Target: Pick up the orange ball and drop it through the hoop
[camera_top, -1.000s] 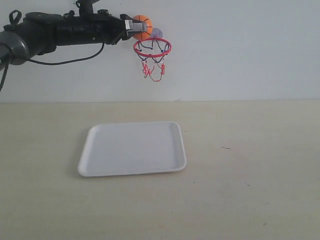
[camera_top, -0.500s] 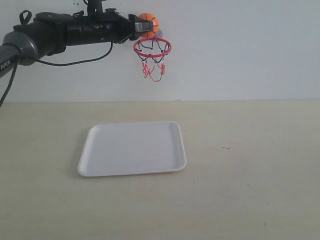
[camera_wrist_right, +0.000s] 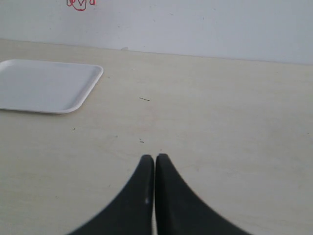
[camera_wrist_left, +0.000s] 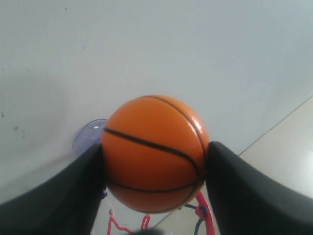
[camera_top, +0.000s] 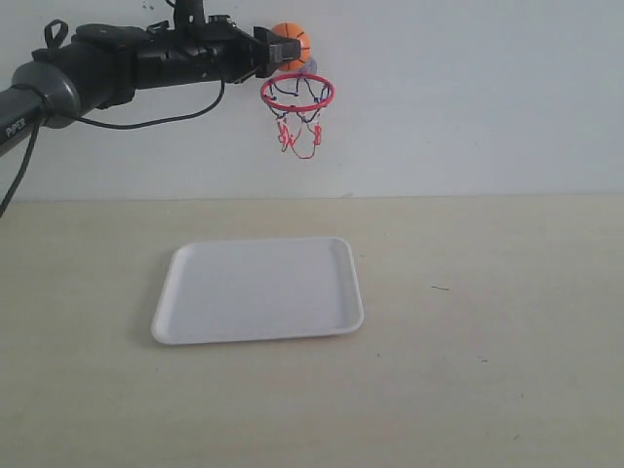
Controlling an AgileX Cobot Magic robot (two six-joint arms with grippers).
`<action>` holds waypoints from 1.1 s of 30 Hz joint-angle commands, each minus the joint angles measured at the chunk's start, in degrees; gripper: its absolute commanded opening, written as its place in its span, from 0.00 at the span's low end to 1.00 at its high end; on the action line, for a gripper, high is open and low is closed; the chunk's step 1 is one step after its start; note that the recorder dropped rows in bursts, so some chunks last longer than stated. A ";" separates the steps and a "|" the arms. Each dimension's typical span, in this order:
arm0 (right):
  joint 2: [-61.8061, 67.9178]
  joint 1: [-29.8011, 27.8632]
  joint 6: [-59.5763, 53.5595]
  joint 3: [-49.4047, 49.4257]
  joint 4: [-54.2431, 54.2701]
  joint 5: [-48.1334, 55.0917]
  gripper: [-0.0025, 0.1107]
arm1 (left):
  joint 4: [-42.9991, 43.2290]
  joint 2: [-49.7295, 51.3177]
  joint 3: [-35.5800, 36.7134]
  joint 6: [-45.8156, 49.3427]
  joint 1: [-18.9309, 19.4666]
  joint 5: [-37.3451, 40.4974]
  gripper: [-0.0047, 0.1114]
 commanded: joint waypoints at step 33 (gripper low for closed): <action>-0.26 0.14 -0.15 -0.03 -0.33 -0.43 0.02 | 38.74 -3.37 -0.39 -27.81 2.74 12.48 0.08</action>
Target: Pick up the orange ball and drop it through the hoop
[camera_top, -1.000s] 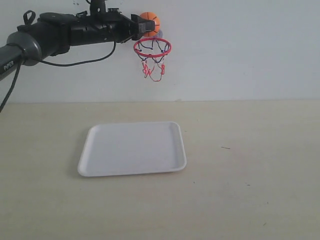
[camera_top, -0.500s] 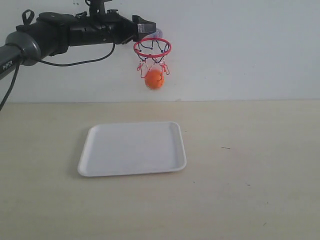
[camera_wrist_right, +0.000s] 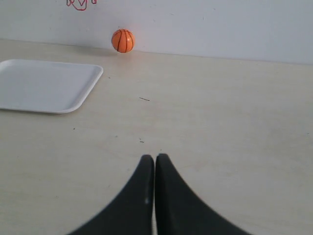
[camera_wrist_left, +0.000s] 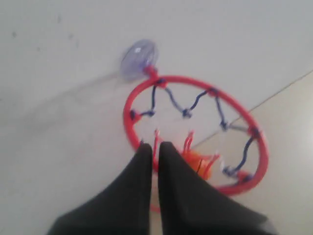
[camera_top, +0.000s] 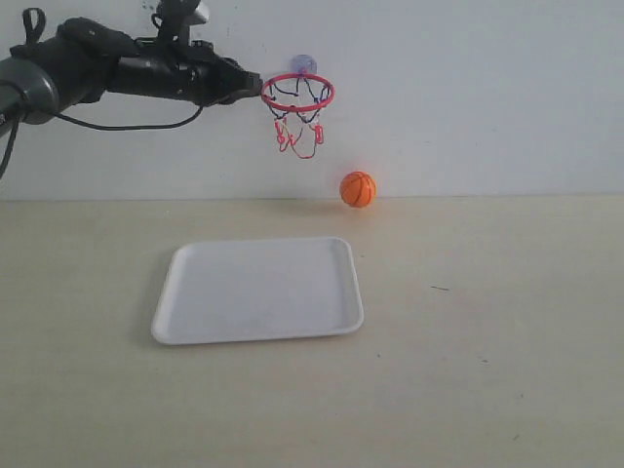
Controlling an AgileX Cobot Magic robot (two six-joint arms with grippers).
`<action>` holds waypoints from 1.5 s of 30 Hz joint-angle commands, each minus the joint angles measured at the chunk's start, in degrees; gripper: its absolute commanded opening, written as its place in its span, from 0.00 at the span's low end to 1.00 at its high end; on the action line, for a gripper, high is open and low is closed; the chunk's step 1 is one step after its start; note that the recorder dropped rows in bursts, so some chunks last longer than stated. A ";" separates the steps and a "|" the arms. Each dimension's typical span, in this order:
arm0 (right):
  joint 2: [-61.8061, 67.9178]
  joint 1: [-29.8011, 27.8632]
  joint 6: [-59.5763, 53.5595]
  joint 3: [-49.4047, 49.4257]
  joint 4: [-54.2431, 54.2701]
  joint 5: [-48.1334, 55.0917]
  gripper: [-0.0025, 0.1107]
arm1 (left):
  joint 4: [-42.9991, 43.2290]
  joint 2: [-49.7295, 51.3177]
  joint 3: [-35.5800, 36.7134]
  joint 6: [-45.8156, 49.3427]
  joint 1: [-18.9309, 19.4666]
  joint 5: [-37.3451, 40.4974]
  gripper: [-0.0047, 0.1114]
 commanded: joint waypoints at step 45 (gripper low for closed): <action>-0.26 0.14 -0.15 -0.03 -0.33 -0.43 0.02 | -43.46 -76.41 93.21 14.87 -0.42 28.66 0.08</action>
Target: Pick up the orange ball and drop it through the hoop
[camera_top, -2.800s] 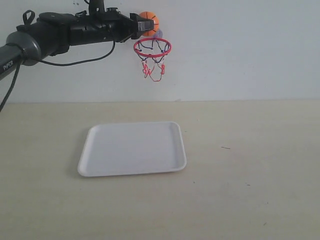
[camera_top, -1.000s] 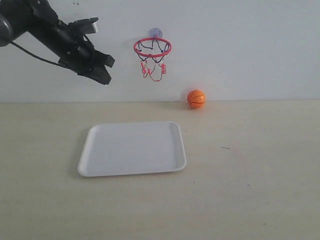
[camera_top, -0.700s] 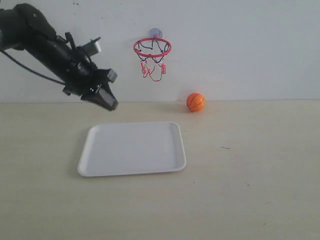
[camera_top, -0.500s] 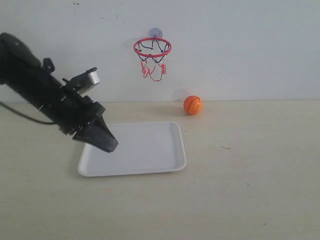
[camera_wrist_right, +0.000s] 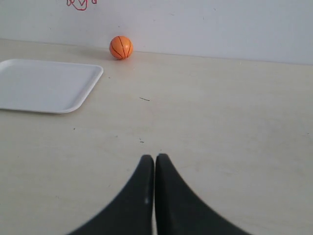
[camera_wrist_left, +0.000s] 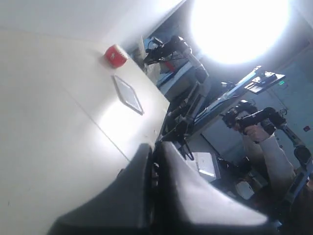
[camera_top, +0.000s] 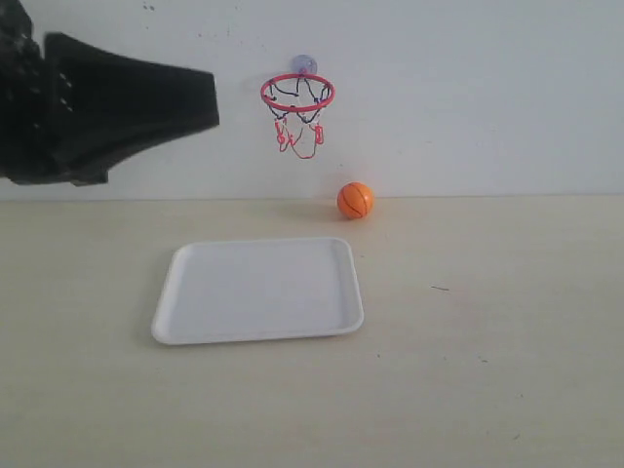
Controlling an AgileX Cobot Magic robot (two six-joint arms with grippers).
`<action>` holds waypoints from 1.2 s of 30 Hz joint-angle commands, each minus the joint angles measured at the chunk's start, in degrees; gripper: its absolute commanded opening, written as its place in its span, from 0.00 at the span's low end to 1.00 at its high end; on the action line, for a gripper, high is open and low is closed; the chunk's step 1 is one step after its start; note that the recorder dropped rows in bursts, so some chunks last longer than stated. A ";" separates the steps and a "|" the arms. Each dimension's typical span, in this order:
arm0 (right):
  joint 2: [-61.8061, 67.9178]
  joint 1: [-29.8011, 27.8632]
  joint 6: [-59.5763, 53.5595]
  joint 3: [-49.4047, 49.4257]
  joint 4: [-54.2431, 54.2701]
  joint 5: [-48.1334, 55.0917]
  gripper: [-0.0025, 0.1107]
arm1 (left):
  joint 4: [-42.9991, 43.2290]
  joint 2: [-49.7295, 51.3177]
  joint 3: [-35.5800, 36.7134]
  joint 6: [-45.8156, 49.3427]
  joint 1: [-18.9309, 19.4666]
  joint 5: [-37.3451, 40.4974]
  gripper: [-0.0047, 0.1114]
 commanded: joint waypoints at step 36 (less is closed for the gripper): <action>-0.26 0.14 -0.15 -0.03 -0.33 -0.54 0.02 | -0.77 -69.56 31.06 8.77 6.33 -37.83 0.08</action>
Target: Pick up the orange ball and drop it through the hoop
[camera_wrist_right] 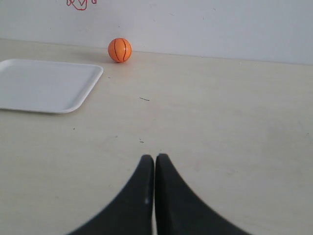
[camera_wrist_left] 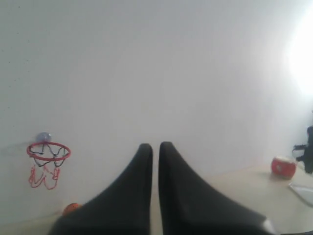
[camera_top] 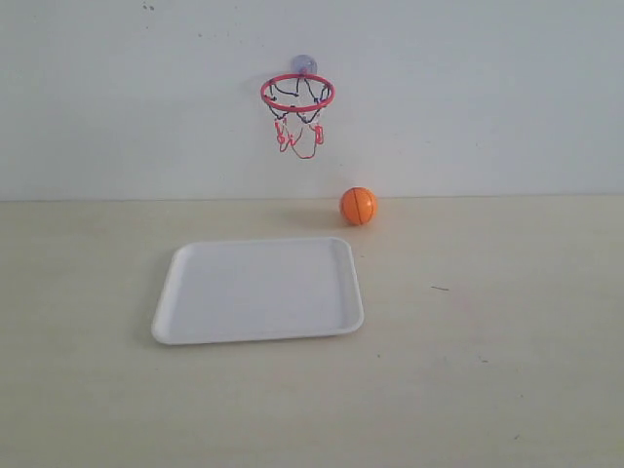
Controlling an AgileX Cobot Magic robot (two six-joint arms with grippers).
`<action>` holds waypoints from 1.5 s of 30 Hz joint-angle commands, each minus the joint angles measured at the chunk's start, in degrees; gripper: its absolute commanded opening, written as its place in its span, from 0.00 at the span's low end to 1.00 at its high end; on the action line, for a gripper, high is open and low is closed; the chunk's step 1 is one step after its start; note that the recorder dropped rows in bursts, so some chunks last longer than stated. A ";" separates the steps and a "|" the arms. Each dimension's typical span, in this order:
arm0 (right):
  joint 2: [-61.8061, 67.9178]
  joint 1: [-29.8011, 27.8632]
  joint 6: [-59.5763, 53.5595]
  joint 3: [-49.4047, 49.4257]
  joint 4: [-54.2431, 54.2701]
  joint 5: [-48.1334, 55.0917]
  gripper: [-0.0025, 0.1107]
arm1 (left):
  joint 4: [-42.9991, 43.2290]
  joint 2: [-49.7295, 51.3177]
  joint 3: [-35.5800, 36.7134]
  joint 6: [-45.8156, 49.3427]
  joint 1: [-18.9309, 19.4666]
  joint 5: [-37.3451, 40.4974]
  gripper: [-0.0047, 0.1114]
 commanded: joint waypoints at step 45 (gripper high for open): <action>-0.26 0.14 -0.15 -0.03 -0.33 -0.55 0.02 | 98.20 -8.12 18.41 -81.42 6.16 -15.80 0.08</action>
